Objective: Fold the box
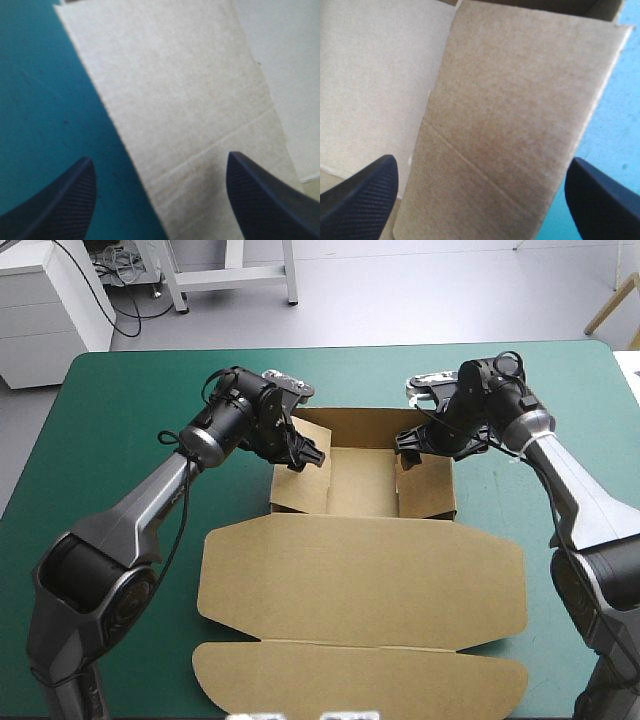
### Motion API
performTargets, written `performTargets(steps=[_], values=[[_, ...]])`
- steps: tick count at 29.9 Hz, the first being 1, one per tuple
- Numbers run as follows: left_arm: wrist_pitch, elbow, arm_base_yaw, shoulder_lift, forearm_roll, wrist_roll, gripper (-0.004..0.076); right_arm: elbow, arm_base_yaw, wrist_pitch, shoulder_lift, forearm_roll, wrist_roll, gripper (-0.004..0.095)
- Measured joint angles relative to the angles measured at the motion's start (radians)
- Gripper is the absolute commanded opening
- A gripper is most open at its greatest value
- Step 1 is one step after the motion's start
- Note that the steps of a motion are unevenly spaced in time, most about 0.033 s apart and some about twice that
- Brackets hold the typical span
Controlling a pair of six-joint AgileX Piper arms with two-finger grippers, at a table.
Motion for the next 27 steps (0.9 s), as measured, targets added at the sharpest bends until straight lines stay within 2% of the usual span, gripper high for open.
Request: performTargets(steps=[5, 8, 13, 20, 27], values=[[0.032, -0.010, 0.000, -0.082, 0.083, 0.006, 0.0502, -0.006, 0.000, -0.002, -0.051, -0.026, -0.001, 0.0833], [0.036, -0.010, 0.000, -0.146, 0.124, 0.021, 0.0442, -0.006, 0.000, -0.003, -0.096, -0.044, -0.003, 0.0833], [0.046, -0.011, 0.000, -0.291, 0.149, 0.051, 0.0288, -0.006, 0.000, -0.023, -0.170, -0.051, -0.004, 0.0832], [0.046, -0.017, 0.000, -0.480, 0.172, 0.123, 0.0001, -0.006, 0.000, -0.031, -0.248, -0.052, -0.004, 0.0832], [0.046, 0.016, 0.000, -0.640, 0.175, 0.145, -0.0010, 0.014, 0.000, -0.046, -0.258, -0.052, -0.004, 0.0798]])
